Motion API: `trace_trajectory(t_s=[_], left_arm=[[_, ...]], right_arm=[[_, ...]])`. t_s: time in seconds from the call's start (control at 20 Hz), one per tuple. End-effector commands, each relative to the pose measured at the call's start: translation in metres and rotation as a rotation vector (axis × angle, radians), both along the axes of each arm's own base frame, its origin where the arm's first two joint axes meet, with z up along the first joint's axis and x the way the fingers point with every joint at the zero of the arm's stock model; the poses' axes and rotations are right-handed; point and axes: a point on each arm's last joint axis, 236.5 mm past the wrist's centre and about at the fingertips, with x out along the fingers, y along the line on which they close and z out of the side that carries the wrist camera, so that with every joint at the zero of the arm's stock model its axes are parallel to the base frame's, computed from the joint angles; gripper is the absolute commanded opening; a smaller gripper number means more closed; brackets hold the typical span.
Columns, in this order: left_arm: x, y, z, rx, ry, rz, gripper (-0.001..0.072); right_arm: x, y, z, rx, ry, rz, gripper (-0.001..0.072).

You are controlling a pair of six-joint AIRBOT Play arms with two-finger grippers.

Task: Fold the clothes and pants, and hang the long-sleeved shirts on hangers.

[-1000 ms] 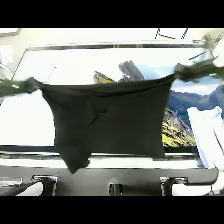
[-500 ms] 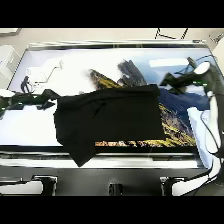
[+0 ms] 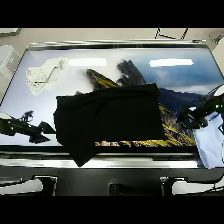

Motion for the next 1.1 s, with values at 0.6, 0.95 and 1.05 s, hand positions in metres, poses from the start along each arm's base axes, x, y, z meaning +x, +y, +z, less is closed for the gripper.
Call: trace_trajectory(t_s=[0.6,0.95,1.05], left_arm=[[0.008,-0.046,-0.008,-0.070,-0.101,0.023,0.0026],[0.011,-0.046,0.005,-0.064,-0.132,0.021,0.0026],[0.023,-0.044,0.028,-0.072,-0.179,-0.013,0.0024]], right_arm=[[-0.027,0.067,-0.054,0.236,-0.025,-0.083,0.0560],[-0.028,0.123,-0.057,0.267,-0.027,0.069,0.0071],[-0.009,0.124,-0.038,0.255,-0.094,0.098,0.0042]])
